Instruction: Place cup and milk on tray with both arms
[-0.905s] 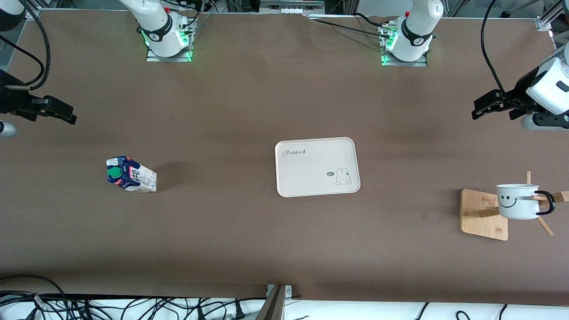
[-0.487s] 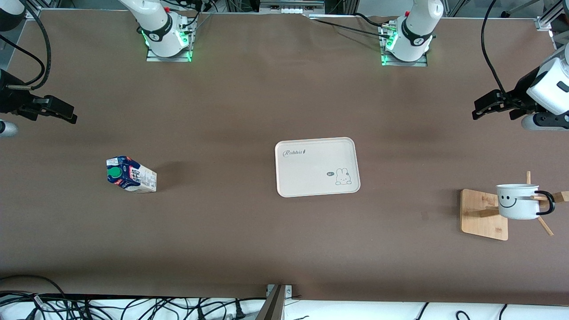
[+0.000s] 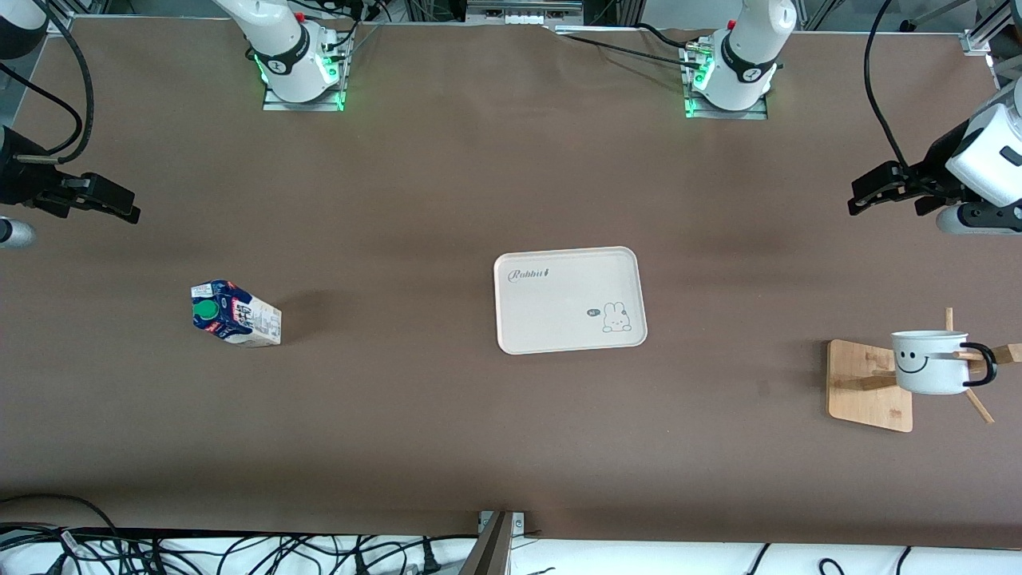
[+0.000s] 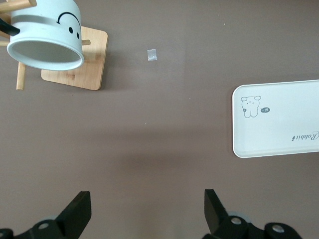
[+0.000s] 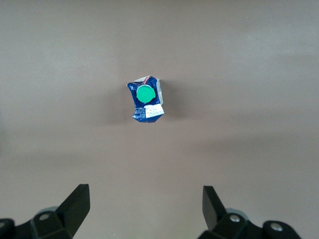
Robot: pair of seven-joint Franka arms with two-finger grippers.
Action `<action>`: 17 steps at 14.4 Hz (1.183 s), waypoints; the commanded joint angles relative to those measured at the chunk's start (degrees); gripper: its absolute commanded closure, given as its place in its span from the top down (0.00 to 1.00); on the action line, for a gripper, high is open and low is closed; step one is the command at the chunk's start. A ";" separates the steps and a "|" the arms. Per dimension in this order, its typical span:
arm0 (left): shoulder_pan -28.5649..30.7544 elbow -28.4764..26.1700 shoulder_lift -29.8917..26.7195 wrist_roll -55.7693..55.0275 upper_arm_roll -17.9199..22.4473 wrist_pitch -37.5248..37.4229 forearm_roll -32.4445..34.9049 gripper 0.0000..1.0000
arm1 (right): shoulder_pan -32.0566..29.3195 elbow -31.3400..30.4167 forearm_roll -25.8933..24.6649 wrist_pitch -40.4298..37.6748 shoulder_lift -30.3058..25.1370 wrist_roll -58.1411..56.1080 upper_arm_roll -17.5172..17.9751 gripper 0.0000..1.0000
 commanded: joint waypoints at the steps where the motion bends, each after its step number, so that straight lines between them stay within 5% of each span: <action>1: 0.24 2.18 1.00 -0.60 -0.20 -1.38 0.63 1.00 | -0.45 -0.12 1.00 -0.14 0.12 0.70 0.23 1.00; 17: 0.24 2.18 1.00 -0.60 -0.11 -1.47 0.63 1.00 | -0.63 -0.21 3.81 13.65 16.72 -1.40 0.05 1.00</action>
